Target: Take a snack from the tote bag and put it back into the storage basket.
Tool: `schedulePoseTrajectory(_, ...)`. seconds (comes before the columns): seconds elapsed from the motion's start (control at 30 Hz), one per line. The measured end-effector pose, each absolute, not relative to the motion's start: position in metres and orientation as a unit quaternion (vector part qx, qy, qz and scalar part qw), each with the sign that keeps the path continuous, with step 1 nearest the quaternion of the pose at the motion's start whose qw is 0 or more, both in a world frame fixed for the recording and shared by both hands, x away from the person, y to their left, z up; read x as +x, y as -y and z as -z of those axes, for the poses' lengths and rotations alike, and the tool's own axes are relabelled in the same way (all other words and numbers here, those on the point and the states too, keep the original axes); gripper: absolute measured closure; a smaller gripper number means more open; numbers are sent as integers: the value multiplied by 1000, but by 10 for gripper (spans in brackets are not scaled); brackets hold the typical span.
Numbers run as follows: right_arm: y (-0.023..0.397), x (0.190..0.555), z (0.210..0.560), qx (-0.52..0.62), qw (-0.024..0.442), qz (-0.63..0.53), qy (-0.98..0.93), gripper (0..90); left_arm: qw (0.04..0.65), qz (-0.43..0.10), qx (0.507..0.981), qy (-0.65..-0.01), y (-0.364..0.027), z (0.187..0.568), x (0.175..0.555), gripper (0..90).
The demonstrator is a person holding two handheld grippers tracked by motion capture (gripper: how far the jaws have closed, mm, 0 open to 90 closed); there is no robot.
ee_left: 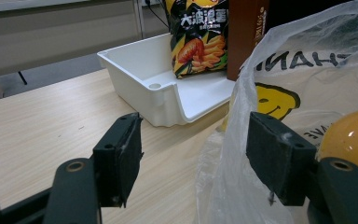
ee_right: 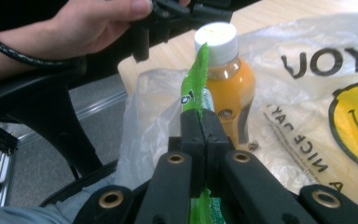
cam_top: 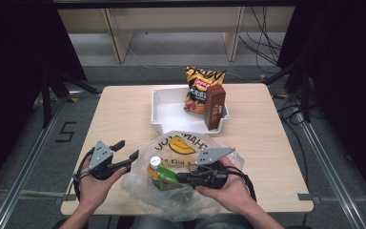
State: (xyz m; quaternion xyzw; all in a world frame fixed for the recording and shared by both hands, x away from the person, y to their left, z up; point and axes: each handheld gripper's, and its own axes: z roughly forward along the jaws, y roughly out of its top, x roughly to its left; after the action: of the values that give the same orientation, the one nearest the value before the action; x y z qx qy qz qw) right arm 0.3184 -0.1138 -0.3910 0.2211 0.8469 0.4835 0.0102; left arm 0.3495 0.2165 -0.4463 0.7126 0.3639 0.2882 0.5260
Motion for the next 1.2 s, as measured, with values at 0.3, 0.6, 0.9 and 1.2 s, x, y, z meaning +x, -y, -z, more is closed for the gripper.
schedulePoseTrajectory(0.3,119,319,380,232,8,-495,-837,900,527,-291,711,-364,-217,445,350,353)
schedulePoseTrajectory(0.6,127,324,374,241,24,-505,-829,900,532,-291,708,-363,-217,445,351,353)
schedulePoseTrajectory(0.9,130,328,366,240,39,-515,-822,900,531,-292,707,-365,-218,445,351,353)
schedulePoseTrajectory(1.2,135,332,356,250,57,-532,-807,900,529,-293,707,-367,-219,444,350,353)
